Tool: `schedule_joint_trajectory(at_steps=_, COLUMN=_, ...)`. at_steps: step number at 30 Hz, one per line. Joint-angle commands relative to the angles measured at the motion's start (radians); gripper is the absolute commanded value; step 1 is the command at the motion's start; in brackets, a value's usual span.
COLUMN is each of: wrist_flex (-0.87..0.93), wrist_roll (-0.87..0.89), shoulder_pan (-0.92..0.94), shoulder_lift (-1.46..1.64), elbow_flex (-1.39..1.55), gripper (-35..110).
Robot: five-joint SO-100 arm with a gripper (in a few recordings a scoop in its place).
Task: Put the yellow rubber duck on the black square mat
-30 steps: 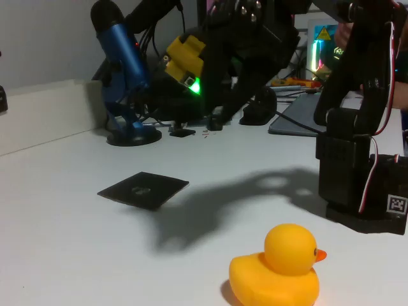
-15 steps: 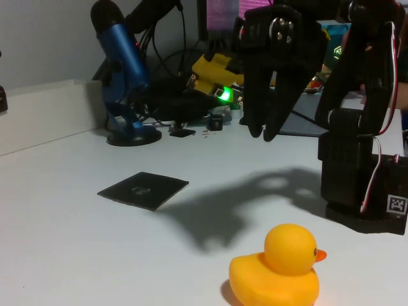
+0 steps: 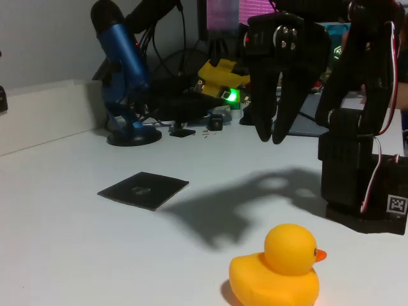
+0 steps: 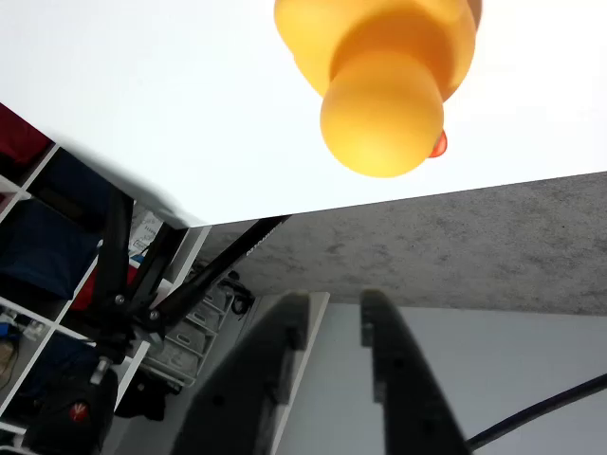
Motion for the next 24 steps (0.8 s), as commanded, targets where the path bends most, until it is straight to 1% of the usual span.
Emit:
schedule_joint_trajectory(at_steps=1, wrist_flex=0.014, wrist_roll=0.003, shoulder_pan=-0.017, shoulder_lift=0.011, elbow_flex=-0.017, gripper=6)
schedule_joint_trajectory(at_steps=6, wrist_flex=0.014, wrist_roll=0.003, shoulder_pan=-0.026, shoulder_lift=0.003, elbow_flex=-0.015, gripper=6)
schedule_joint_trajectory(at_steps=13, wrist_flex=0.0, wrist_roll=0.003, shoulder_pan=-0.028, shoulder_lift=-0.155, elbow_flex=-0.026, gripper=6)
schedule_joint_trajectory(at_steps=20, wrist_flex=-0.002, wrist_roll=0.003, shoulder_pan=-0.031, shoulder_lift=-0.201, elbow_flex=-0.034, gripper=6)
schedule_joint_trajectory(at_steps=24, wrist_flex=-0.002, wrist_roll=0.003, shoulder_pan=-0.071, shoulder_lift=-0.241, elbow_flex=-0.034, gripper=6)
